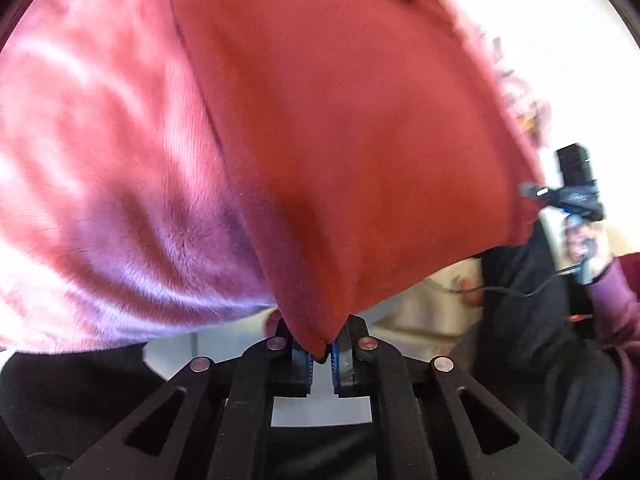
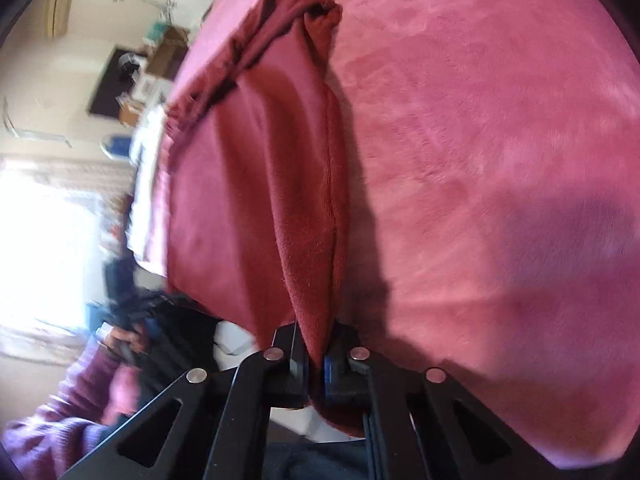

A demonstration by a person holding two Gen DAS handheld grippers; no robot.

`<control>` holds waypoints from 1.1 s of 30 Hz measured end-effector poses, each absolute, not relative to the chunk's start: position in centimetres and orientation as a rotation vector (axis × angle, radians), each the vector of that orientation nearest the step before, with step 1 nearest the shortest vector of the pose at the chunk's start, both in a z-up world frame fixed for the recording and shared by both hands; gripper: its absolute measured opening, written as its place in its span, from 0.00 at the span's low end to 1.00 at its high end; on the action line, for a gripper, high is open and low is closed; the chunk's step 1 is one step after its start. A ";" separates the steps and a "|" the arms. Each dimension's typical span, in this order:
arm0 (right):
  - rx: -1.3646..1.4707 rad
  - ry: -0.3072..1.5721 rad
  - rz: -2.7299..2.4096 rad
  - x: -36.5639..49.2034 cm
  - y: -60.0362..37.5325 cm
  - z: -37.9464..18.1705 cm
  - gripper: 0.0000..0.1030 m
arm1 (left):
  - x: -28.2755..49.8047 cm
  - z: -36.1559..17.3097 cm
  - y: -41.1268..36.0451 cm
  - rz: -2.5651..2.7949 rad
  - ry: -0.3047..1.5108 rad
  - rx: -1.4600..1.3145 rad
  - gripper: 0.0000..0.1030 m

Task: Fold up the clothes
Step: 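Lay the lifted dark red garment end over the rest and open both grippers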

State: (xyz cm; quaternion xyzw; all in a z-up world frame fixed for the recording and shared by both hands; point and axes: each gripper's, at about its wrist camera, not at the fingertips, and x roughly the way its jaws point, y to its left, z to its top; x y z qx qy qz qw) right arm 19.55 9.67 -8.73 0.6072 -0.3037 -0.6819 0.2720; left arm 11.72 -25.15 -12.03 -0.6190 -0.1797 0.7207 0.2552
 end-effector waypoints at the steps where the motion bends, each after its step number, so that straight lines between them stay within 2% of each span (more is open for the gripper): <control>1: 1.590 -0.865 -1.813 19.7 9.8 -8.3 0.03 | 12.2 -11.1 -25.6 1.965 -0.537 -1.632 0.06; 5: 1.393 -0.981 -1.749 20.2 10.2 -5.8 0.03 | 14.3 -7.9 -27.5 1.987 -0.704 -1.441 0.06; 10: 1.187 -1.039 -1.695 21.4 10.6 -3.6 0.03 | 16.5 -5.6 -28.6 1.977 -0.802 -1.268 0.06; 15: 1.045 -0.989 -1.650 24.5 10.5 -1.9 0.03 | 18.6 -6.0 -30.5 1.941 -0.892 -1.224 0.06; 18: 1.111 -1.072 -1.644 25.5 11.1 -3.7 0.03 | 19.8 -6.2 -31.6 1.918 -0.945 -1.196 0.06; 21: 1.279 -1.188 -1.612 26.1 11.3 -7.1 0.03 | 20.2 -9.3 -33.4 1.865 -1.097 -1.257 0.06; 23: 1.394 -1.249 -1.563 25.8 11.1 -9.0 0.03 | 18.9 -9.4 -33.8 1.812 -1.169 -1.238 0.06; 27: 1.460 -1.375 -1.447 22.2 10.2 -8.9 0.03 | 15.9 -9.0 -34.1 1.693 -1.304 -1.179 0.06; 30: 1.398 -1.566 -1.419 15.7 10.4 -7.9 0.03 | 11.9 -9.0 -35.6 1.638 -1.450 -1.119 0.06; 32: 1.344 -1.723 -1.504 10.2 12.2 -8.8 0.06 | 7.2 -10.0 -38.6 1.678 -1.605 -1.043 0.06; 33: 1.339 -1.805 -1.543 8.0 13.1 -9.8 0.12 | 5.5 -11.0 -40.1 1.702 -1.693 -1.013 0.06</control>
